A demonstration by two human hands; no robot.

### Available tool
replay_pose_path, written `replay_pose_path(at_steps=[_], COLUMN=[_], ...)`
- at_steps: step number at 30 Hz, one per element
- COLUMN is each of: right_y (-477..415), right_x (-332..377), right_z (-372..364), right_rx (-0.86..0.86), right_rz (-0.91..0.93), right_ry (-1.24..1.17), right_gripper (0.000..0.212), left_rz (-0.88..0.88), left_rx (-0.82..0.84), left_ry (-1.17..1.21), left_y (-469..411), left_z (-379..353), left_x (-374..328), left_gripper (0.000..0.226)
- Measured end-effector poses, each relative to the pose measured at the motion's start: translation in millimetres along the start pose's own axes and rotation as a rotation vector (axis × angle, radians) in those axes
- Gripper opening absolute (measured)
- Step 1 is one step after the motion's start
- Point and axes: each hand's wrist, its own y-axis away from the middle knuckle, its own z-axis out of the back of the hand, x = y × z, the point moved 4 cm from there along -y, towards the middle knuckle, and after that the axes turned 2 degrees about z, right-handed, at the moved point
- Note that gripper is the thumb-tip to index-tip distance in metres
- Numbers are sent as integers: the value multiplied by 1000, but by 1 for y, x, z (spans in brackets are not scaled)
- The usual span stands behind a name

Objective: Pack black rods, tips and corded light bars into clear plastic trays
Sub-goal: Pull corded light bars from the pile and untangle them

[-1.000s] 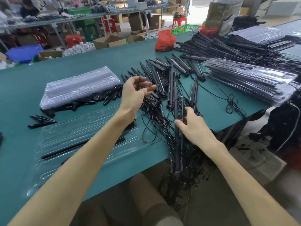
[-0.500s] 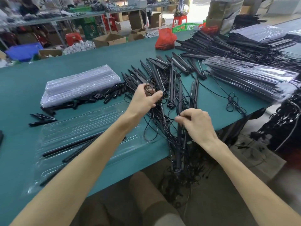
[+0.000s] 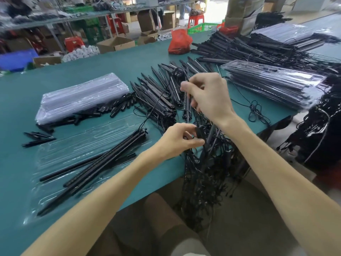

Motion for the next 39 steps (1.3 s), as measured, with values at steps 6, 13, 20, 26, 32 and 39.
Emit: replay_pose_path(at_steps=[6, 13, 20, 26, 32, 39], right_y=[-26, 8, 50, 52, 28, 14], right_x=[-8, -33, -54, -49, -21, -30], right_z=[-7, -20, -20, -7, -8, -23], right_rx=[43, 278, 685, 648, 339, 259], right_rz=[-87, -133, -158, -147, -22, -103], right_ry=[-226, -168, -120, -83, -267, -225], right_gripper=[21, 26, 19, 19, 17, 20], left_rz=[18, -1, 14, 116, 58, 0], left_rx=[-168, -419, -488, -487, -127, 225], left_ry=[242, 646, 773, 858, 619, 286], left_y=[0, -2, -3, -7, -7, 1], left_z=[14, 63, 72, 62, 44, 2], left_x=[6, 12, 16, 27, 22, 15], left_gripper=[18, 19, 19, 39, 33, 19])
